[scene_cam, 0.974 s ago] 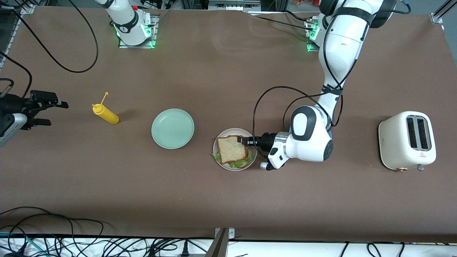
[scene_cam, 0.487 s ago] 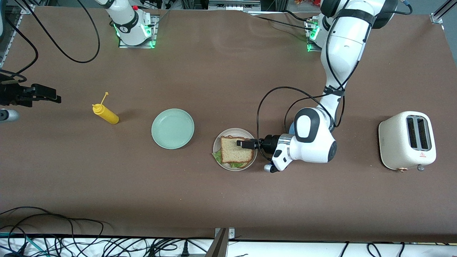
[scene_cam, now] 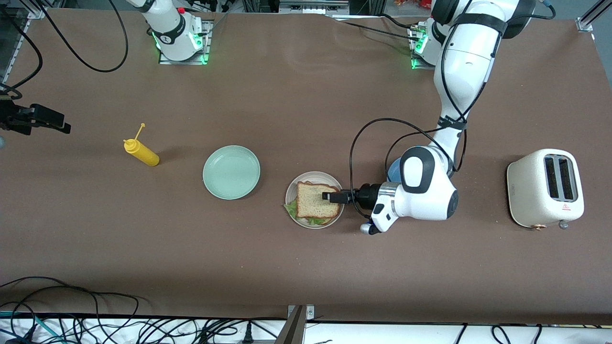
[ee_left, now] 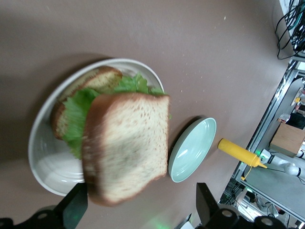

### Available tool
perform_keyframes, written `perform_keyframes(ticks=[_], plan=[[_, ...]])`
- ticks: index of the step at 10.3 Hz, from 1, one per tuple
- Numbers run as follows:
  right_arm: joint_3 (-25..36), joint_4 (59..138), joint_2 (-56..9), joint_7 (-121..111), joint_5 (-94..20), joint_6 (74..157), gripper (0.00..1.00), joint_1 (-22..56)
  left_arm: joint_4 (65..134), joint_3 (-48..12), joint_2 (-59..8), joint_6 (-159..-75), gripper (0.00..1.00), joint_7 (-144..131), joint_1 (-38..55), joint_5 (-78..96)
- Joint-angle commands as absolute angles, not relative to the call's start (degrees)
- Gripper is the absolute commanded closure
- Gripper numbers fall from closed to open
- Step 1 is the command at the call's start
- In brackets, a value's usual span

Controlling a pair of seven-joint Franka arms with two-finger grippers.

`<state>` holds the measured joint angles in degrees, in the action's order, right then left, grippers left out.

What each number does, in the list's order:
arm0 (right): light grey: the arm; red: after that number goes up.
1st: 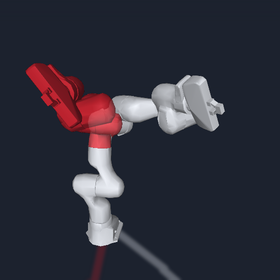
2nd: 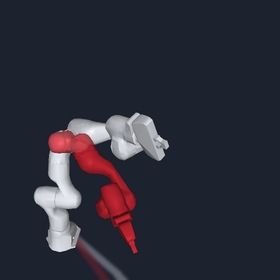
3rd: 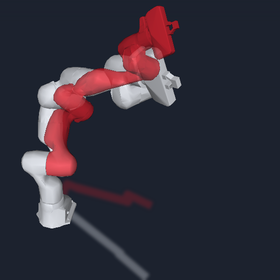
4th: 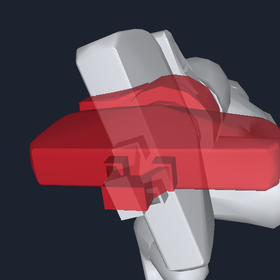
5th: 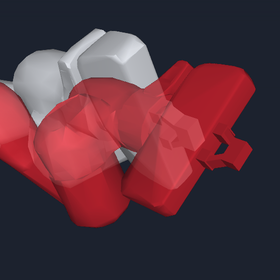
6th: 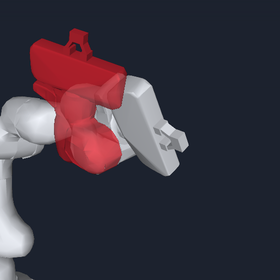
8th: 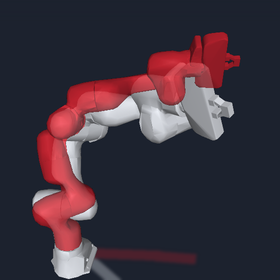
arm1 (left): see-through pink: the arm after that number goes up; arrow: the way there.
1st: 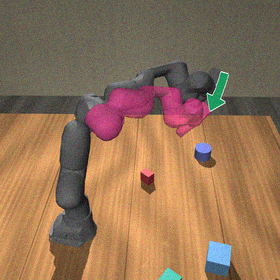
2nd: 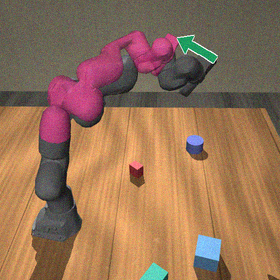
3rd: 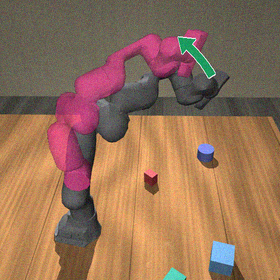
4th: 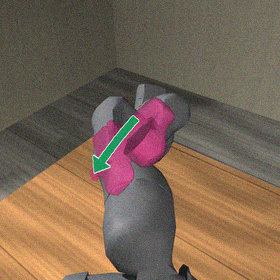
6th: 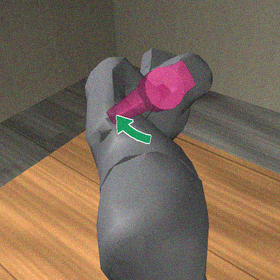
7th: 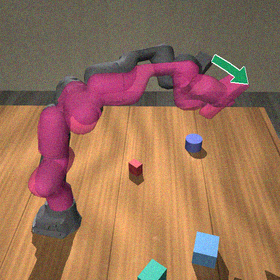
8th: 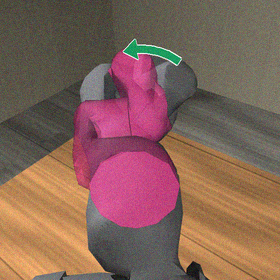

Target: Make sandwich on beige plate with both arms

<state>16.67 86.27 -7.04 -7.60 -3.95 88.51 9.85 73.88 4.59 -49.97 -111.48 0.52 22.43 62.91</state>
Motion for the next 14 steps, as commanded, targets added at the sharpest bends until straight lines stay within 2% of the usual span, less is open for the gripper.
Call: perform_keyframes(ticks=[1, 3, 5, 6, 8, 11, 14], plan=[[12.0, 89.6, -2.6, -4.5, -1.1, 89.5, 0.00, 7.6, 72.6, 4.7, -49.7, -110.0, 0.00, 1.4, 21.2, 60.2], [7.7, 89.4, -3.6, -3.2, -1.3, 90.3, 0.00, 4.1, 72.5, 4.7, -48.3, -109.1, 0.00, 1.2, 19.8, 53.4], [7.6, 89.3, -4.9, -3.1, -1.1, 92.7, 0.00, 4.6, 72.6, 4.7, -46.0, -107.2, 0.00, 0.9, 18.8, 44.3], [7.5, 89.3, -5.5, -3.1, -0.9, 93.5, 0.00, 4.9, 72.4, 4.5, -45.4, -104.4, 0.00, 0.8, 16.8, 43.3], [7.4, 89.4, -7.3, -1.7, -1.1, 93.8, 0.00, 5.8, 72.4, 4.7, -44.7, -103.9, 0.00, 0.1, 15.9, 43.1], [7.5, 89.1, -10.4, -0.4, -0.9, 95.2, 0.00, 7.0, 72.4, 5.7, -42.1, -99.6, 0.00, 0.5, 13.0, 31.5], [7.5, 89.1, -10.5, -0.5, -0.7, 96.1, 0.00, 7.6, 72.4, 5.5, -39.0, -99.3, 0.00, -0.8, 17.3, 7.8]])
